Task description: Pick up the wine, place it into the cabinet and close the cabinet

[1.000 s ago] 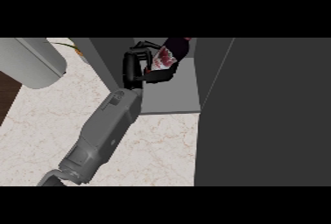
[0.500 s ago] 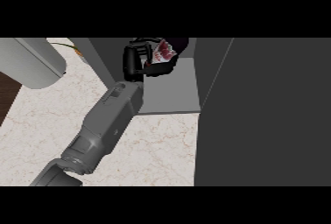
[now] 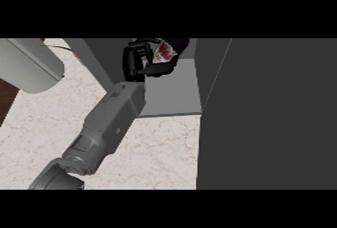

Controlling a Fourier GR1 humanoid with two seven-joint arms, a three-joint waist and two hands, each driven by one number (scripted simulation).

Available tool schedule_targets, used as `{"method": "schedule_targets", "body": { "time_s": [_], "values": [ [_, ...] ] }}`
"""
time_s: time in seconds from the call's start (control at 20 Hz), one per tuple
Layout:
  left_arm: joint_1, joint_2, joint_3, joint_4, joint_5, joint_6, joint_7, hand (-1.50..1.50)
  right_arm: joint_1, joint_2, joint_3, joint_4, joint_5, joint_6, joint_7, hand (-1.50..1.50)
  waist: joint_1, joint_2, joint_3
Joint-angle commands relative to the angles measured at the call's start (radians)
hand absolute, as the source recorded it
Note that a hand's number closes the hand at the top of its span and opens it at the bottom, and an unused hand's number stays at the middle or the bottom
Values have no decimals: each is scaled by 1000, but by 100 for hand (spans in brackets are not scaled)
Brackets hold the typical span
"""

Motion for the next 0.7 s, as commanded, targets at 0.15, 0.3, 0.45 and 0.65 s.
{"method": "schedule_targets", "body": {
  "time_s": [0.15, 0.3, 0.45, 0.65],
  "values": [
    [-18, 61, 54, 78, 23, -60, -30, 150, 39, -6, -26, -71, -79, 13, -7, -150, 0, 13, -6],
    [3, 14, 58, 102, 22, -29, -104, 150, 28, -1, 5, -99, -56, -6, 34, -150, -9, 15, -7],
    [-49, 29, 55, 146, 8, 8, -46, -150, 10, 15, 46, -69, -13, -14, 26, -150, -15, 19, -7],
    [-57, 39, 39, 163, -21, 17, -31, -150, 41, 4, 33, -65, 1, 9, -6, -150, -2, 13, -6]
  ]
}}
